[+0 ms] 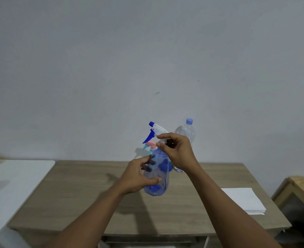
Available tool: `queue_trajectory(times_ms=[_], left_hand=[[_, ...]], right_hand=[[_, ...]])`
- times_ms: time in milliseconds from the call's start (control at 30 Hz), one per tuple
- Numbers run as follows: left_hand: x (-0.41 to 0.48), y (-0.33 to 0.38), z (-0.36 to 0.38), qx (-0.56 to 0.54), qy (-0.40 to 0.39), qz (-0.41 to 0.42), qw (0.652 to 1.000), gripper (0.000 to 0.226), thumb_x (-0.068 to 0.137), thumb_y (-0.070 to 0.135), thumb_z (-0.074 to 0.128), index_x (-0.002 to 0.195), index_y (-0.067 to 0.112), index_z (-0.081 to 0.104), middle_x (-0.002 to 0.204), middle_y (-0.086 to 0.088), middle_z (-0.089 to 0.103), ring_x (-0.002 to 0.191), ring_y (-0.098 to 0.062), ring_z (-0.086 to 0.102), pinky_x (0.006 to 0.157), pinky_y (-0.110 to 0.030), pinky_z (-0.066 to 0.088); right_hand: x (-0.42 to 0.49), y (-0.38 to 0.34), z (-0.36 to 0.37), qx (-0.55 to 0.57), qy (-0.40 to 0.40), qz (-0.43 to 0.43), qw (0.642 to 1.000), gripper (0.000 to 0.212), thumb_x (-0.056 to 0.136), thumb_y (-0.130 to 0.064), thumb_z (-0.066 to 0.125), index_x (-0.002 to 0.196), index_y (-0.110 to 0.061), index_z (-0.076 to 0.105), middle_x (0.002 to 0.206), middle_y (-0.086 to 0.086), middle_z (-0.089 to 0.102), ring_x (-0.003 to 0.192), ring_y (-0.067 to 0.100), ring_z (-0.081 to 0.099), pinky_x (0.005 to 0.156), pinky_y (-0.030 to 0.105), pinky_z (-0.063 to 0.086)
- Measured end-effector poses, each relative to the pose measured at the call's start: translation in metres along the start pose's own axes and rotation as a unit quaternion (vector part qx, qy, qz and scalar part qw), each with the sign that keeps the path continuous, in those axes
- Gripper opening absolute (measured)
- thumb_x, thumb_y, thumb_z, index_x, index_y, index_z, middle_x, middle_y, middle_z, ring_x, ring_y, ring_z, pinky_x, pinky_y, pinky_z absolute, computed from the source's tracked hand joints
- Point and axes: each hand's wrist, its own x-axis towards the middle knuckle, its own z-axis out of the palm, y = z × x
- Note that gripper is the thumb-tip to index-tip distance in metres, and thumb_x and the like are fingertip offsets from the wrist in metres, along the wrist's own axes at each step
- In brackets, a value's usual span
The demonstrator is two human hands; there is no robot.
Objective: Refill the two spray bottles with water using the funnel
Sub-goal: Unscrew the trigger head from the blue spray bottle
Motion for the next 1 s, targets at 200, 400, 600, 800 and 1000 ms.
queue_trajectory(times_ms=[200,400,600,800,1000], left_hand=[[0.001,-0.002,-0.001,-0.032,-0.029,-0.017,0.999,0.075,0.064,0.025,0.090,0.132,0.023,0.059,0.115,0.008,0.070,0.106,-0.015,0.067,0.085,-0.035,0.061],[0.002,0.002,0.005,-0.033,0.001,-0.013,0.999,0.077,0.065,0.030,0.091,0.134,0.024,0.057,0.117,0.010,0.068,0.105,-0.011,0.066,0.084,-0.028,0.061],[0.004,0.006,0.005,-0.043,0.010,-0.010,0.999,0.079,0.065,0.028,0.091,0.136,0.023,0.057,0.116,0.010,0.068,0.103,-0.008,0.066,0.081,-0.027,0.061],[0.003,0.010,0.004,-0.038,0.000,-0.009,0.999,0.074,0.065,0.028,0.090,0.132,0.024,0.059,0.117,0.011,0.068,0.107,-0.013,0.065,0.084,-0.033,0.061],[0.002,0.013,0.004,-0.047,-0.018,-0.024,0.998,0.078,0.068,0.021,0.089,0.137,0.026,0.054,0.119,0.011,0.066,0.108,-0.012,0.066,0.084,-0.034,0.062]], right_hand=[[-0.002,-0.003,-0.007,0.026,-0.038,0.013,0.999,0.024,0.081,-0.029,0.072,0.106,-0.027,0.073,0.103,0.005,0.074,0.097,0.021,0.067,0.076,0.026,0.061],[0.002,0.007,-0.007,-0.048,-0.036,-0.028,0.998,0.035,0.087,-0.018,0.077,0.112,-0.041,0.067,0.109,0.000,0.062,0.087,0.009,0.061,0.080,0.019,0.054],[0.002,0.002,-0.008,0.003,-0.060,0.002,0.998,0.034,0.095,-0.002,0.062,0.118,-0.026,0.069,0.117,0.004,0.069,0.099,0.025,0.067,0.087,0.034,0.061],[0.003,-0.002,-0.005,-0.036,-0.025,-0.017,0.999,0.027,0.090,-0.016,0.073,0.108,-0.035,0.066,0.114,0.002,0.065,0.087,0.016,0.063,0.079,0.024,0.057],[-0.001,-0.004,-0.005,-0.029,-0.028,-0.005,0.999,0.028,0.094,-0.011,0.067,0.118,-0.025,0.066,0.118,-0.001,0.065,0.101,0.016,0.065,0.079,0.025,0.059]])
